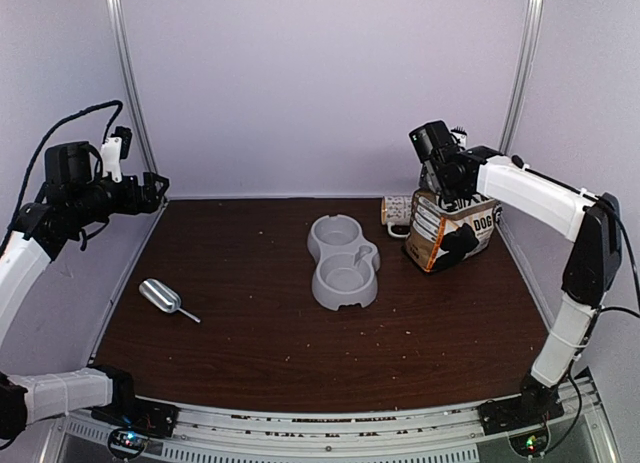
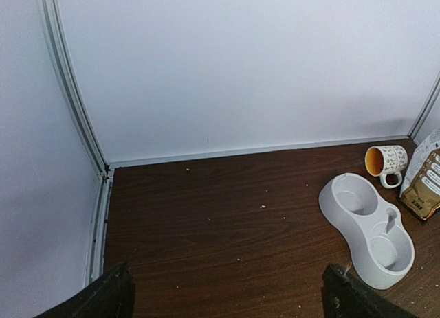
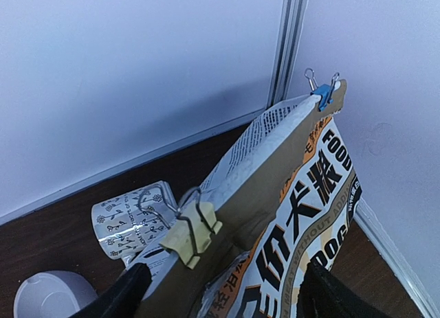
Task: Serve the pet food
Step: Move the pet food bag to the center of the board.
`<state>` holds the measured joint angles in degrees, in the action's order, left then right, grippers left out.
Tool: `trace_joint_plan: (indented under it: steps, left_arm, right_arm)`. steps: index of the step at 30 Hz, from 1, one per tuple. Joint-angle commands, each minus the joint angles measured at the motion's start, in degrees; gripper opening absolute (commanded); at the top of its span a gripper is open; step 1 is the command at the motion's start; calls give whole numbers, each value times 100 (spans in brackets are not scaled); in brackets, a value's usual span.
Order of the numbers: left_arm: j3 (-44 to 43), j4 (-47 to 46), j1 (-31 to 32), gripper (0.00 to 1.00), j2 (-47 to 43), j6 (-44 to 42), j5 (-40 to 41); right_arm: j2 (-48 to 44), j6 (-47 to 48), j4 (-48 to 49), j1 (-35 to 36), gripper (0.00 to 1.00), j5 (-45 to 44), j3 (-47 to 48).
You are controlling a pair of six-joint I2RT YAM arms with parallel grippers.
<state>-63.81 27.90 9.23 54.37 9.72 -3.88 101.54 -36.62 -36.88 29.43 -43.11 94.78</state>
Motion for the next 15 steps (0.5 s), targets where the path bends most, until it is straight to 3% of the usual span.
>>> trace_joint_plan:
  steps: [1, 7, 11, 15]
  left_arm:
    - [68, -268, 11, 97, -32, 32, -26]
    - [70, -270, 9, 97, 27, 44, -37]
    - [75, -268, 6, 97, 55, 38, 0]
    - [88, -268, 15, 97, 74, -1, 70]
  right_arm:
    - [-327, -111, -78, -96, 74, -260, -471]
    - [-251, -93, 107, -104, 62, -46, -514]
    - [-231, -119, 143, -104, 43, -23, -477]
    - [-464, -110, 265, -104, 18, -191, -744]
